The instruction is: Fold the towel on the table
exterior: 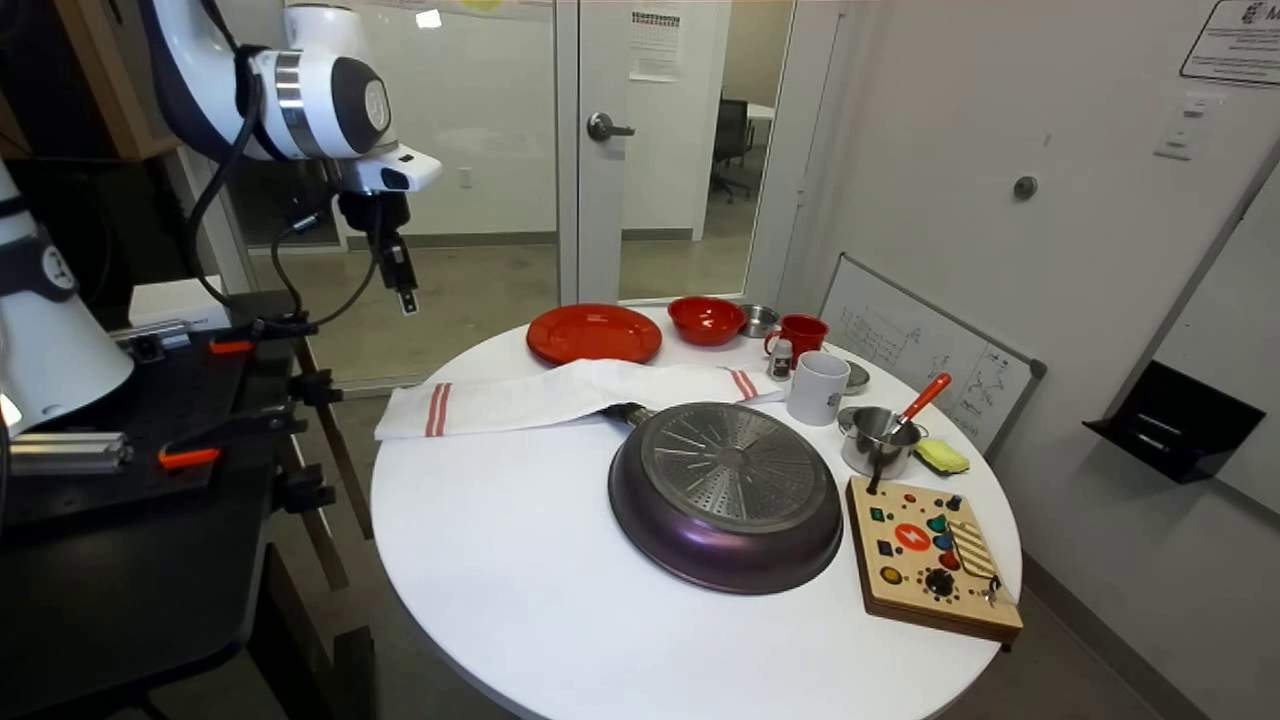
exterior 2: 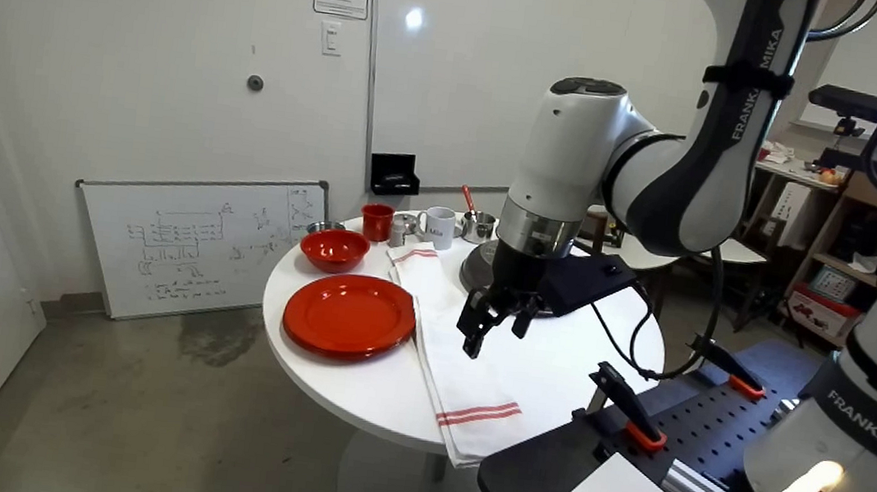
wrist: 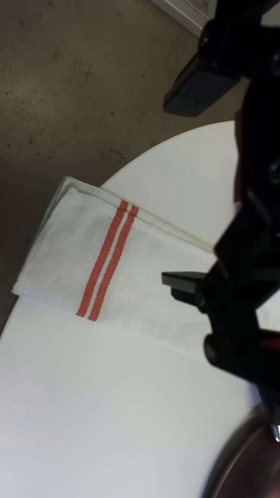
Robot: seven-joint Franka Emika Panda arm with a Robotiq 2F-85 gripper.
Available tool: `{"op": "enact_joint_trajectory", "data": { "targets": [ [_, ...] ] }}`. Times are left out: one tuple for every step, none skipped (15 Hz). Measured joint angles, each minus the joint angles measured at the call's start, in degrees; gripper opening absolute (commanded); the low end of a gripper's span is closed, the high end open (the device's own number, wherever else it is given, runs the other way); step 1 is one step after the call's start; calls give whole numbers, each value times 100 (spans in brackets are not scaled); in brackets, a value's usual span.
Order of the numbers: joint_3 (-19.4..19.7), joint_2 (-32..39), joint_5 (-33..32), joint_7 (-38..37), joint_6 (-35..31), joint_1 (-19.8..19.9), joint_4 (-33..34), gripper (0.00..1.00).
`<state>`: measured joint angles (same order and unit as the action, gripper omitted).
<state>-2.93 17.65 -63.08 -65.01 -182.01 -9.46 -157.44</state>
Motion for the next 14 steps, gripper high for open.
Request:
{"op": "enact_joint_trajectory", "data": {
  "targets": [
    [-45, 158, 63, 11, 6, 24, 101, 100],
    [-98, 338, 131, 35, 7, 51, 223, 100],
    [-166, 546, 204, 69, 26, 87, 367, 100],
    [-248, 767, 286, 111, 64, 132, 528, 100],
    [-347, 999, 370, 161, 116, 193, 704, 100],
    [-453, 1224, 461, 215, 215, 263, 888, 100],
    [-559, 1423, 550, 259, 353, 331, 1063, 100],
    [-654, 1605, 650, 318, 523, 396, 1239, 100],
    [-737, 1761, 751, 373, 698, 459, 1401, 100],
    [-800, 1896, 845, 428, 871, 520, 1553, 100],
    [-841, 2005, 925, 460, 1037, 574, 1691, 100],
    [-864, 2098, 1001, 492, 1178, 628, 1815, 100],
    [-869, 2179, 1062, 520, 1297, 680, 1928, 100],
    [-872, 2250, 1120, 548, 1385, 739, 2024, 100]
  ]
}}
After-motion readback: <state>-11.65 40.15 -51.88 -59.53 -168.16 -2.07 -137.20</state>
